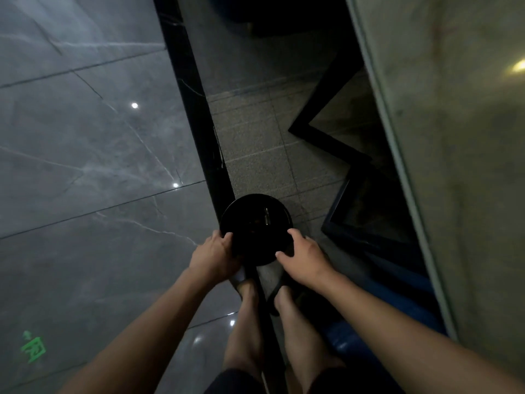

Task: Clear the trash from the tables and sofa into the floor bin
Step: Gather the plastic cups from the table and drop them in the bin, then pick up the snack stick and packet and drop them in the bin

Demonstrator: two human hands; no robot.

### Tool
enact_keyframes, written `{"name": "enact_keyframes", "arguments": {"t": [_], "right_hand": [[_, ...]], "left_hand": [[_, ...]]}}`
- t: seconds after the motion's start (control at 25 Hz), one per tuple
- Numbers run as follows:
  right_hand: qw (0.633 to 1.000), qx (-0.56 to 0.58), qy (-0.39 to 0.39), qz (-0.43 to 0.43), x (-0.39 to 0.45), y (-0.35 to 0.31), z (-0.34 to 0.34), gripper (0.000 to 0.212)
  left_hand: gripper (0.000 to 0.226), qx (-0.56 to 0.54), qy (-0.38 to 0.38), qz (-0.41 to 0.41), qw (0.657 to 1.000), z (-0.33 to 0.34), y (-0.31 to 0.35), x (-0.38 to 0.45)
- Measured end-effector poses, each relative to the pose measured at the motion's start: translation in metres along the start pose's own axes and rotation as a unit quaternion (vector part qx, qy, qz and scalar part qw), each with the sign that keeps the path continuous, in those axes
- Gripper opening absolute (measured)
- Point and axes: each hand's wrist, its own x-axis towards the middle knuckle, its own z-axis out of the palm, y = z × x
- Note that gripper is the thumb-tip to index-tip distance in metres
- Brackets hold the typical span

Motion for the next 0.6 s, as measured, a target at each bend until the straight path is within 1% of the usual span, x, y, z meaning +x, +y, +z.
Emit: {"name": "enact_keyframes", "arguments": {"t": [0.16, 0.36, 0.44, 0.6], "right_hand": [[0.997, 0.060, 0.036, 0.027, -0.053, -0.006, -0.039, 0.061], [0.995, 0.063, 0.065, 0.045, -0.130, 0.006, -0.080, 0.063], [0.993, 0.080, 0.076, 0.043, -0.164, 0.008, -0.091, 0.062], [0.985, 0.114, 0.128, 0.030, -0.219, 0.011, -0.103, 0.058]], "left_hand": [[0.051, 0.009, -0.020, 0.034, 0.999, -0.028, 0.022, -0.059], [0.050, 0.022, -0.041, 0.037, 0.998, -0.054, 0.047, -0.127], [0.048, 0.019, -0.038, 0.047, 0.998, -0.066, 0.063, -0.153], [0.039, 0.025, -0.046, 0.084, 0.995, -0.085, 0.101, -0.191]]}}
